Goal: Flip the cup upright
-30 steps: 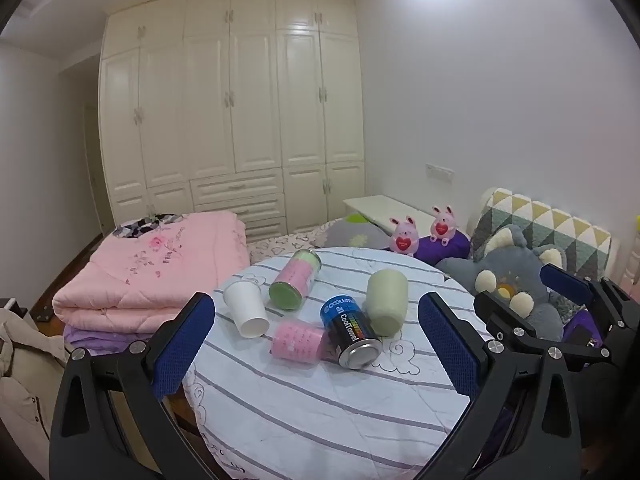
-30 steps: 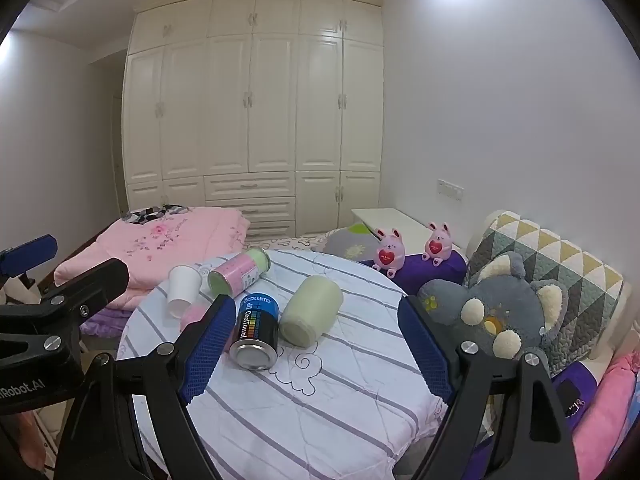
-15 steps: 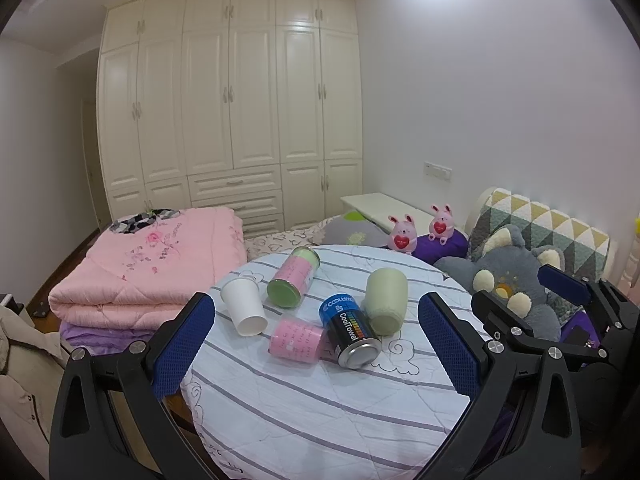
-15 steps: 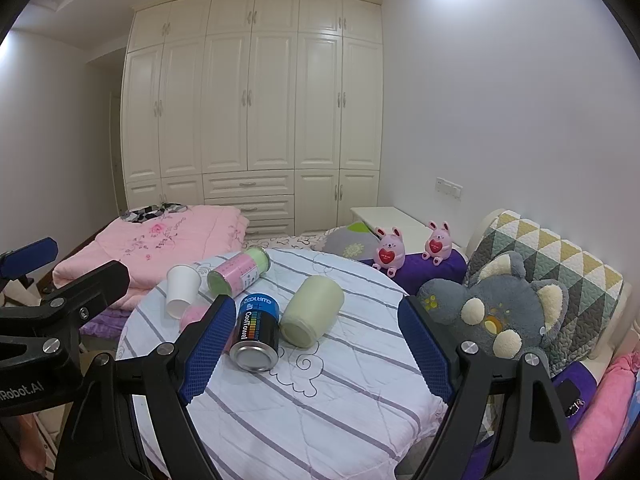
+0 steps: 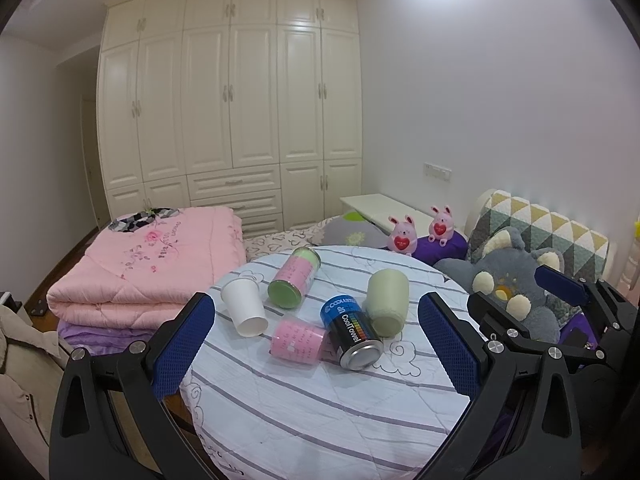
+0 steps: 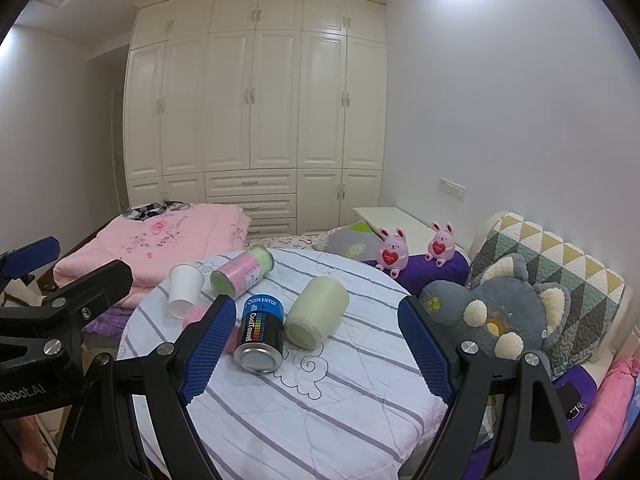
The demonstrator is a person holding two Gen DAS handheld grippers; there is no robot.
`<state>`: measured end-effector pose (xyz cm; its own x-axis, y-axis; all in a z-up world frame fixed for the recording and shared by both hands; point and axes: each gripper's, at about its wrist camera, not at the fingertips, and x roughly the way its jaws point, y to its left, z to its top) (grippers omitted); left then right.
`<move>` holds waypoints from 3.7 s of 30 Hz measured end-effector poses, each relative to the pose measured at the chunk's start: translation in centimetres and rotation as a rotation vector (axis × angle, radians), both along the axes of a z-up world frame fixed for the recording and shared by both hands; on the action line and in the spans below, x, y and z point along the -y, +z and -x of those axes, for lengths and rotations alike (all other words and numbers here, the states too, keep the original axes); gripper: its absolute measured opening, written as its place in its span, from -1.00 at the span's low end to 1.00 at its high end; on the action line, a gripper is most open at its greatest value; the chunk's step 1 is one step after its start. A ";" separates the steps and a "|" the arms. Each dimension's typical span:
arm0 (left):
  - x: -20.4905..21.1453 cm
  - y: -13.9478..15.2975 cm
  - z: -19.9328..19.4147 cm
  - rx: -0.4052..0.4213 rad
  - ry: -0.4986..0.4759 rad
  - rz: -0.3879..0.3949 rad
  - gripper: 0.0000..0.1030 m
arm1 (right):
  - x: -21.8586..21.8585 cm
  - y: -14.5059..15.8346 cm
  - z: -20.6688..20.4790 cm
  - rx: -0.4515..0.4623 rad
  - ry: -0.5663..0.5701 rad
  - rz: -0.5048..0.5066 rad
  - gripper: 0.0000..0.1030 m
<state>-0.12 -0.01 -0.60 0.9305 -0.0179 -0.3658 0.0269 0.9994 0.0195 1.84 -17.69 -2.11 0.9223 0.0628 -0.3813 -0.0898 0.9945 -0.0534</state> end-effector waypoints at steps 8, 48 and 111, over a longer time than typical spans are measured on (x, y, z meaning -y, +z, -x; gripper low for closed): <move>-0.9 -0.1 -0.3 -0.004 0.006 0.017 1.00 | -0.1 -0.2 0.0 0.004 0.003 0.003 0.64; -6.9 -4.0 -7.2 -0.177 0.141 0.061 1.00 | -2.7 -1.0 -5.5 -0.030 0.033 0.014 0.64; -14.9 -13.5 -13.7 -0.493 0.299 0.207 1.00 | -15.3 -11.8 -20.4 -0.749 0.602 0.360 0.33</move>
<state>13.54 14.92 -14.08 0.6282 0.1011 -0.7715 -0.2988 0.9468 -0.1192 22.20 -2.44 -13.91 0.2929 0.2039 -0.9342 -0.7015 0.7097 -0.0650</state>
